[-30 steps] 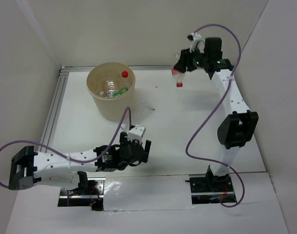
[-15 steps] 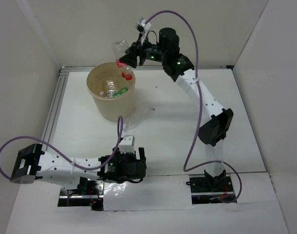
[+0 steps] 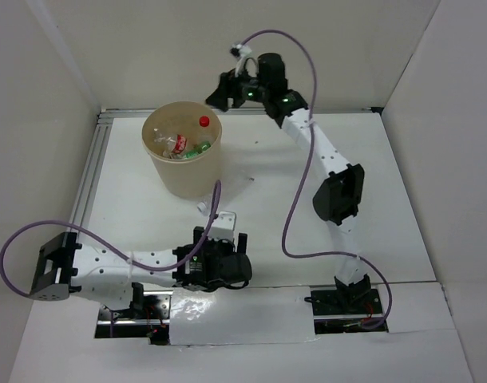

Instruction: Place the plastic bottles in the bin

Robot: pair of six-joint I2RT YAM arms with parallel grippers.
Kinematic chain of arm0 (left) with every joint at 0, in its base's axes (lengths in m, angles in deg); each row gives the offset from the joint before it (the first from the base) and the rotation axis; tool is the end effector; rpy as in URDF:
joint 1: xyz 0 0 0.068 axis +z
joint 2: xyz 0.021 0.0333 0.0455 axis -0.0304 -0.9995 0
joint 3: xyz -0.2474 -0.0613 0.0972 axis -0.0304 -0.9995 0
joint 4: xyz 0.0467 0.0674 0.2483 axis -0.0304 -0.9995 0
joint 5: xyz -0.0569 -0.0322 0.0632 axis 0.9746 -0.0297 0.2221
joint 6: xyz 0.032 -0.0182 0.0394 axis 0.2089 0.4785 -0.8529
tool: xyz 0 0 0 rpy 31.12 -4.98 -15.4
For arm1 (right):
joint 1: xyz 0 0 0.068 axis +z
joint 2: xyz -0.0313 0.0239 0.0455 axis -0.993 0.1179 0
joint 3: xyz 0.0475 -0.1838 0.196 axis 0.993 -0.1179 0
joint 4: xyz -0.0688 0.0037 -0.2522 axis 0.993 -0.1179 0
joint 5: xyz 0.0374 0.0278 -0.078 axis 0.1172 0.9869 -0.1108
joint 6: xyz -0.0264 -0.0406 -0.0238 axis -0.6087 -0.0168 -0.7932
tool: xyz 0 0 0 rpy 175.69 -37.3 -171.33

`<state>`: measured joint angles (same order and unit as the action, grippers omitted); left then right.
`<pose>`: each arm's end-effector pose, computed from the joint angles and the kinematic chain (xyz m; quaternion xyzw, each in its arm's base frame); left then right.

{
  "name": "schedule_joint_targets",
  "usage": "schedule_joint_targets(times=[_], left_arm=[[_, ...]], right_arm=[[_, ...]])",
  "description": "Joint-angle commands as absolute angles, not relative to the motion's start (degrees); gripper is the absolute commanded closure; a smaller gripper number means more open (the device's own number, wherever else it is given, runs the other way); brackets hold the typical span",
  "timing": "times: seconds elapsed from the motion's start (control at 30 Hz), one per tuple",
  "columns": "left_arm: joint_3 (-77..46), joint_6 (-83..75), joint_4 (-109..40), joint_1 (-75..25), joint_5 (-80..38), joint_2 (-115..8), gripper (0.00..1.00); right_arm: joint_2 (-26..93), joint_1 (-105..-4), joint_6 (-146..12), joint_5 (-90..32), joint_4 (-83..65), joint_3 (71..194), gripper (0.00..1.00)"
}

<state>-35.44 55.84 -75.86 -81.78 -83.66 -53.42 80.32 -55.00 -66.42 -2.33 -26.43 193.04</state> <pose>0.0566 -0.2406 0.2454 -0.0202 0.8687 -0.1140 0.4816 0.4482 0.2635 0.3960 -0.3204 0.6850 0.4055 0.5135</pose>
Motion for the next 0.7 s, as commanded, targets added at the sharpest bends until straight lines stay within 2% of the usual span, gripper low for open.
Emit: schedule_joint_targets(times=[0.0,0.03,0.07,0.1,0.17,0.2,0.27,0.3,0.33,0.37,0.47,0.67], left_arm=[[-33.33,30.23,-64.13,-75.60,-82.69,-53.71,0.06],[-33.33,26.36,-60.65,-74.12,-81.47,-53.71,0.10],[-32.72,22.49,-54.87,-70.80,-79.81,-54.59,0.22],[-32.19,16.62,-52.90,-68.85,-76.31,-55.38,0.28],[-28.51,12.19,-51.13,-65.25,-73.30,-59.50,0.39],[-26.67,10.26,-51.12,-61.92,-71.98,-61.43,0.43],[-20.45,5.25,-51.73,-59.53,-70.39,-67.74,0.41],[-18.24,3.49,-51.73,-58.12,-70.39,-69.87,0.36],[-16.13,1.90,-52.26,-57.59,-70.39,-71.80,0.27],[-11.93,-0.90,-52.26,-57.06,-70.39,-73.82,0.14],[-3.92,-3.20,-56.72,-54.86,-71.26,-82.08,0.08],[3.66,-3.83,-61.57,-50.73,-71.70,-93.24,0.08]], right_arm=[[67.12,-63.80,-67.37,0.13,-28.80,189.40,0.47],[65.38,-67.63,-68.51,0.13,-30.28,186.85,0.66],[63.53,-69.59,-69.91,0.83,-33.34,184.04,0.93],[59.95,-71.43,-73.23,1.53,-34.93,178.01,0.99],[56.59,-76.97,-76.24,3.81,-38.01,171.31,0.98],[53.27,-78.81,-77.73,6.43,-40.72,167.79,0.81],[50.17,-83.46,-82.65,9.43,-43.46,156.98,0.59],[48.59,-84.80,-84.50,12.14,-45.04,153.47,0.51],[45.01,-86.11,-87.12,12.69,-45.06,149.86,0.36],[43.23,-88.13,-88.02,13.31,-45.06,143.04,0.30],[36.81,-91.65,-91.10,14.54,-45.06,133.08,0.16],[30.30,-95.70,-96.98,15.95,-47.86,122.78,0.14]])
